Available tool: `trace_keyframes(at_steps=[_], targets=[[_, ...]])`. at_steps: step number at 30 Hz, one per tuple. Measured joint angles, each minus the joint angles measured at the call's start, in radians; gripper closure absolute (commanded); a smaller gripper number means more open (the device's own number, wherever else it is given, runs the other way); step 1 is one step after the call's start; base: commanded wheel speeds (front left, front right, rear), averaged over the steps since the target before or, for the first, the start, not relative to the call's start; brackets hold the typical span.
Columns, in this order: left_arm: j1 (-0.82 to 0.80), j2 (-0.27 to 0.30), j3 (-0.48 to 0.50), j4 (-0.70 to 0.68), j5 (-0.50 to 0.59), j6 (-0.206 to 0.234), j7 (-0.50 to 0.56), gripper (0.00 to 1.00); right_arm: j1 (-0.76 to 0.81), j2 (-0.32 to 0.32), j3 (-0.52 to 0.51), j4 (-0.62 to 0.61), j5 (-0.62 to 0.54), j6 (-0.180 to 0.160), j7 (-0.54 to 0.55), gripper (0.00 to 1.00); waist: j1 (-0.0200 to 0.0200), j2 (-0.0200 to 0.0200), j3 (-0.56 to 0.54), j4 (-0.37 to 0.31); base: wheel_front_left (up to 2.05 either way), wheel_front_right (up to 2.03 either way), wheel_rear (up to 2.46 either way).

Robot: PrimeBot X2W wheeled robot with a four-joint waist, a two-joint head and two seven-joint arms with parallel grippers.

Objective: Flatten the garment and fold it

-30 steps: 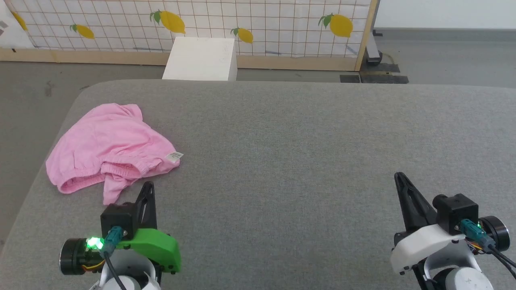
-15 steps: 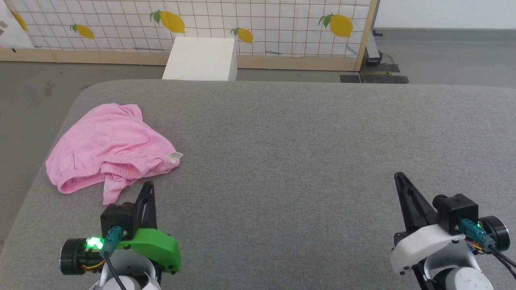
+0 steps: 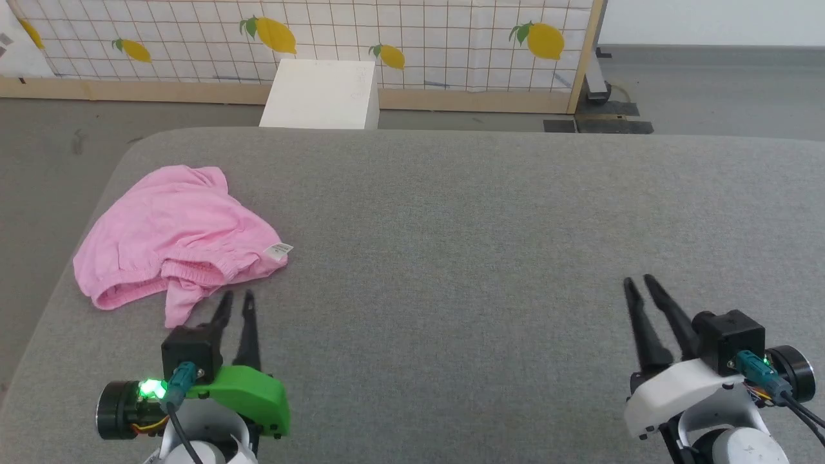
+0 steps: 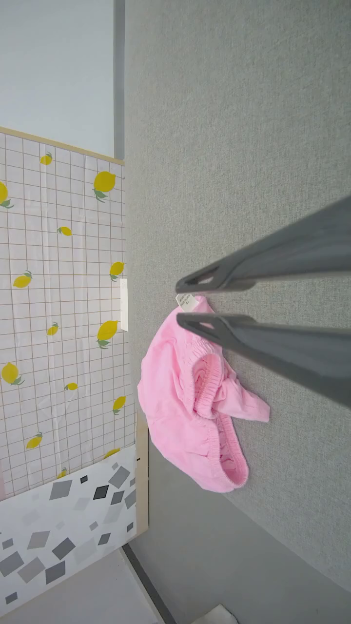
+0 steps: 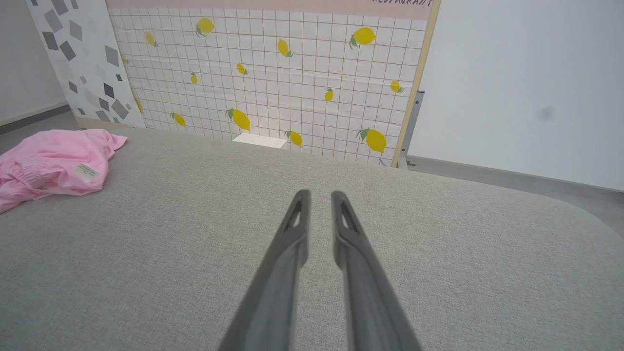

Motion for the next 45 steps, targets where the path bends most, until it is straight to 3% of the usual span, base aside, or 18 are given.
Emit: trace_keyframes(at_steps=[20,45], targets=[[0.000,0.000,-0.017,0.020,-0.043,0.001,-0.037,0.00,0.008,0.000,-0.019,0.029,0.036,0.000,-0.040,0.00,0.0000,0.0000,-0.003,0.014,0.00,0.00,0.00],[0.025,0.000,-0.015,0.031,-0.120,0.018,-0.098,0.00,0.031,0.000,-0.021,0.065,0.091,0.000,-0.097,0.00,0.0000,0.0000,-0.006,0.175,0.00,0.00,0.00]])
